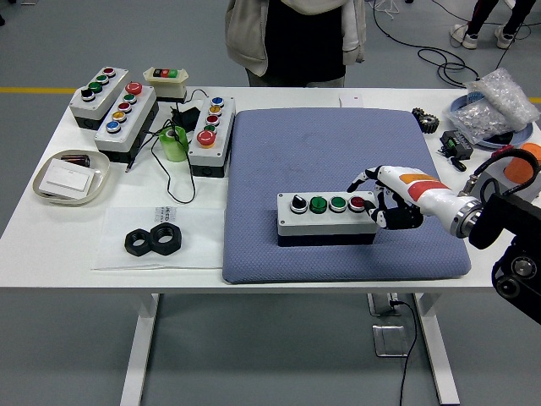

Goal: Pick up the button,place it on the desk,press the button,press the button

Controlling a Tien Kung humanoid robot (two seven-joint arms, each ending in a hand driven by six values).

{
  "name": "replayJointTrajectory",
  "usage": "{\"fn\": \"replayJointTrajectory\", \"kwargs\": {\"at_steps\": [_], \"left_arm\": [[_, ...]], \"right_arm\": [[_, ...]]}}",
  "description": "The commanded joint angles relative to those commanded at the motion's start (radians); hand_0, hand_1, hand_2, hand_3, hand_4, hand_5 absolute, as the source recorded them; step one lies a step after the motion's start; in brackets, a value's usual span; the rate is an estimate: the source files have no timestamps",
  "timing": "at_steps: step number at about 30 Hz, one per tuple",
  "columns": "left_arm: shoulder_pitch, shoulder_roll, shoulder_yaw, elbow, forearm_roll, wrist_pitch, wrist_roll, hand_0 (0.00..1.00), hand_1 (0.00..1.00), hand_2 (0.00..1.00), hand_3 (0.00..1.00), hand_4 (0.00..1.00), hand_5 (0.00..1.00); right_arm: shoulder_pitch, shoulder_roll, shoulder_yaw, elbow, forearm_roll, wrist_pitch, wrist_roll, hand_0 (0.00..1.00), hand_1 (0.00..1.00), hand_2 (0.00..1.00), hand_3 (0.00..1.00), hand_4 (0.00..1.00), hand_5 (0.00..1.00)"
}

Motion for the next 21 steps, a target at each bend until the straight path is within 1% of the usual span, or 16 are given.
{"fn": "replayJointTrajectory", "kwargs": {"at_steps": [9,16,21], "left_arm": [[-0.001,0.0,0.0,-0.001,0.0,0.0,0.0,0.746,0.782,0.856,0.773,0.543,0.998],[-0.001,0.0,0.0,-0.002,0.002,0.0,0.001,0.746,0.782,0.856,0.771,0.543,0.998],[-0.001,0.0,-0.001,-0.002,0.004,0.0,0.002,0.746,0.782,0.856,0.774,0.542,0.998]], "right_arm": [[0.013,0.039,-0.036,-0.028,-0.006,-0.005,-0.015,0.126,0.002,0.097,0.691,0.51,0.002],[0.02,0.055,-0.045,-0.052,0.001,-0.008,-0.02,0.131,0.002,0.101,0.699,0.514,0.002],[0.023,0.059,-0.054,-0.066,0.001,-0.004,-0.023,0.132,0.002,0.101,0.698,0.514,0.002]]}}
